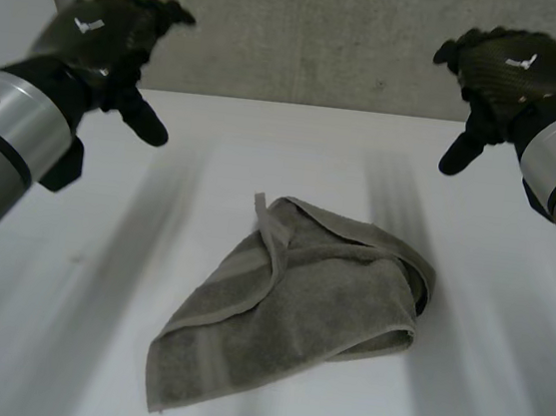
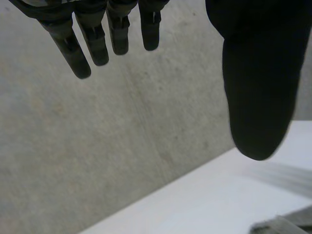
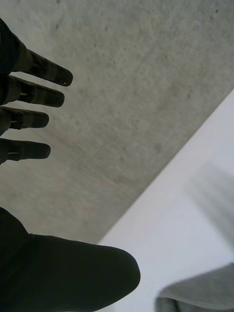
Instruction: Fold the towel.
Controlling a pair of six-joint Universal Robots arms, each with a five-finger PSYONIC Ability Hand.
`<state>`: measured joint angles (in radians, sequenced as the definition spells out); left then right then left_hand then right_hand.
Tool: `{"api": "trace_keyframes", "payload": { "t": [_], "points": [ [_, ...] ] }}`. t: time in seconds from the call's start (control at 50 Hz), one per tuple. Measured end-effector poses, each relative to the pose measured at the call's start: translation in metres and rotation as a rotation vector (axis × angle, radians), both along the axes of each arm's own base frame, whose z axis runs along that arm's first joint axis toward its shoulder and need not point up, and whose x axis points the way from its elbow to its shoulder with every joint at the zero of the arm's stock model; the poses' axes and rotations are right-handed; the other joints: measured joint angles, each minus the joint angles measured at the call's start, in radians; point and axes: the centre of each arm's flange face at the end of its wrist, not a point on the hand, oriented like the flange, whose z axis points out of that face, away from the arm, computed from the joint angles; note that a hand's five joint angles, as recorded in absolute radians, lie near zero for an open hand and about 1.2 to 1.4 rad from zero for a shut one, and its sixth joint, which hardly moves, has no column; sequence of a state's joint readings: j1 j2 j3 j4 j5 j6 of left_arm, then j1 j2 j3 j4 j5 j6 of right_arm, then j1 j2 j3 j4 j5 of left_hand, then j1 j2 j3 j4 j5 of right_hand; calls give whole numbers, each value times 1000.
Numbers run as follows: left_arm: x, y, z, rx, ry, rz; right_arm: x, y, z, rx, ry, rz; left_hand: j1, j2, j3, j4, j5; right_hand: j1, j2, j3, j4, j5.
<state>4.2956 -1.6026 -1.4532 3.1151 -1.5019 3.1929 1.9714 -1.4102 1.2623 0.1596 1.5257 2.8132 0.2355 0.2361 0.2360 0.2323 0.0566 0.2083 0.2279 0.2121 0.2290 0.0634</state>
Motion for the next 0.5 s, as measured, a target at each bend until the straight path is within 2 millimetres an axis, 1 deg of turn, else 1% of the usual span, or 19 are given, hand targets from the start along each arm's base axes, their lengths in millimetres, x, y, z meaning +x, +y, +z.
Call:
{"api": "trace_keyframes", "payload": {
  "t": [0.04,0.08,0.14,0.16,0.18,0.2,0.22,0.3,0.32,0.34,0.36,0.38,0.4,0.42,0.5],
  "points": [
    [-3,1,-6,22,-8,-10,1,0,-5,13,35,6,69,66,65,70,72,0,0,0,0,0],
    [-10,9,-18,66,-24,-40,0,2,-12,44,80,13,101,97,97,102,103,0,0,0,0,0],
    [-22,26,-34,122,-48,-94,-1,7,-24,108,130,22,132,131,131,134,136,0,0,0,0,0],
    [-29,37,-43,150,-61,-127,-2,9,-29,142,148,26,134,134,134,139,140,0,0,0,0,0],
    [-29,37,-43,150,-61,-127,-2,9,-29,142,148,26,134,134,134,139,140,0,0,0,0,0],
    [-36,51,-56,190,-76,-167,-3,14,-41,192,169,36,134,135,134,139,141,0,0,0,0,0],
    [-39,57,-61,208,-81,-182,-4,16,-45,210,175,41,133,133,134,138,140,0,0,0,0,0],
    [-45,74,-81,270,-88,-213,-5,25,-70,282,196,73,130,128,129,131,132,0,0,0,0,0],
    [-47,78,-88,293,-85,-213,-5,30,-83,308,202,94,130,127,128,130,131,0,0,0,0,0],
    [-47,79,-92,303,-83,-210,-5,33,-89,315,204,103,130,127,128,130,131,0,0,0,0,0],
    [-48,80,-100,326,-76,-197,-6,38,-100,326,204,125,125,122,123,126,127,0,0,0,0,0],
    [-48,80,-105,339,-71,-187,-6,41,-107,329,203,139,121,117,117,120,121,0,0,0,0,0],
    [-48,80,-105,339,-71,-187,-6,41,-107,329,203,139,121,117,117,120,121,0,0,0,0,0],
    [-49,79,-114,366,-59,-165,-7,49,-120,329,198,165,108,105,106,109,109,0,0,0,0,0],
    [-51,78,-126,406,-39,-141,-8,58,-137,321,194,193,66,65,64,69,70,0,3,12,3,3]
  ]
}}
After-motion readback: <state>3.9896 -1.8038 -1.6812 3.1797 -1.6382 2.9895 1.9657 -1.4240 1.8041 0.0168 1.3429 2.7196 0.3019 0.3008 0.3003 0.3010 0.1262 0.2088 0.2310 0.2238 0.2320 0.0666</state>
